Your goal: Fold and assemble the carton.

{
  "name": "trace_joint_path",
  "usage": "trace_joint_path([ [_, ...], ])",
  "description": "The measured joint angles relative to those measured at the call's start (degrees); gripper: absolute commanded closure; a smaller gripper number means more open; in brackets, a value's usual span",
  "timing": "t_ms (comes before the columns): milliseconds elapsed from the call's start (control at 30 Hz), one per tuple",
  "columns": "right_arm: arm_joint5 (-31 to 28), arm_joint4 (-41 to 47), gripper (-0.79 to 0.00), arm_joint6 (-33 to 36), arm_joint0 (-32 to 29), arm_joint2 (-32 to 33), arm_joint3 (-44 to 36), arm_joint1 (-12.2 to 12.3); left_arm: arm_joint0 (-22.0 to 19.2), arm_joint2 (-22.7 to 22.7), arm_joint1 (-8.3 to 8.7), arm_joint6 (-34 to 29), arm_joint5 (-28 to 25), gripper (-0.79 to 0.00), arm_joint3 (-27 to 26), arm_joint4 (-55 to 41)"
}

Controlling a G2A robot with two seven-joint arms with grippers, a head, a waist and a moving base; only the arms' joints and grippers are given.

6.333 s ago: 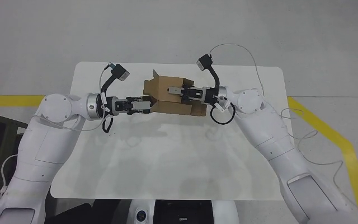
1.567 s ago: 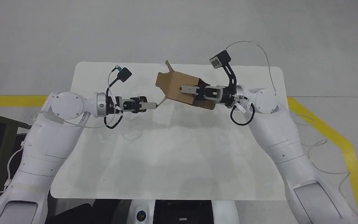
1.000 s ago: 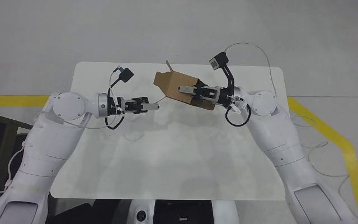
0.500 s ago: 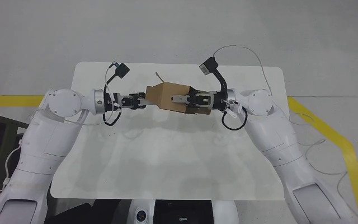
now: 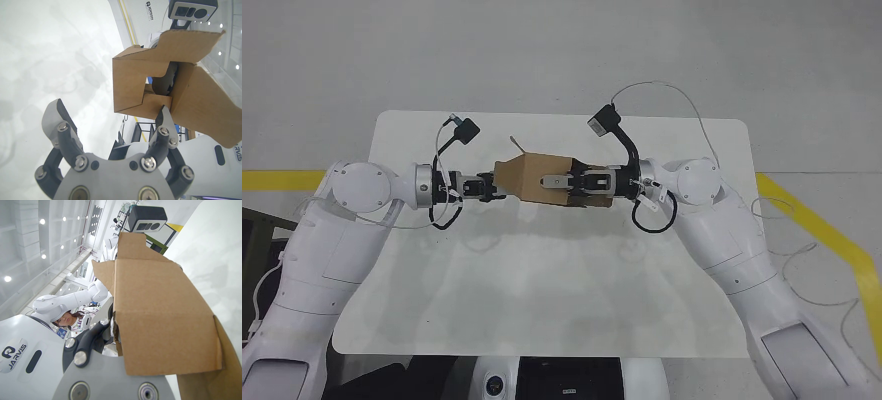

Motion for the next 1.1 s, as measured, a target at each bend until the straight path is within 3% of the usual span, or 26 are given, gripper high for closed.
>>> trace_joint_path([
  [1100,-0.07,-0.84,0.0,-0.75,0.07,-0.02,1.08,-0.19,0.89,-0.89,0.34,0.19,0.37,-0.785,-0.55,-0.04],
])
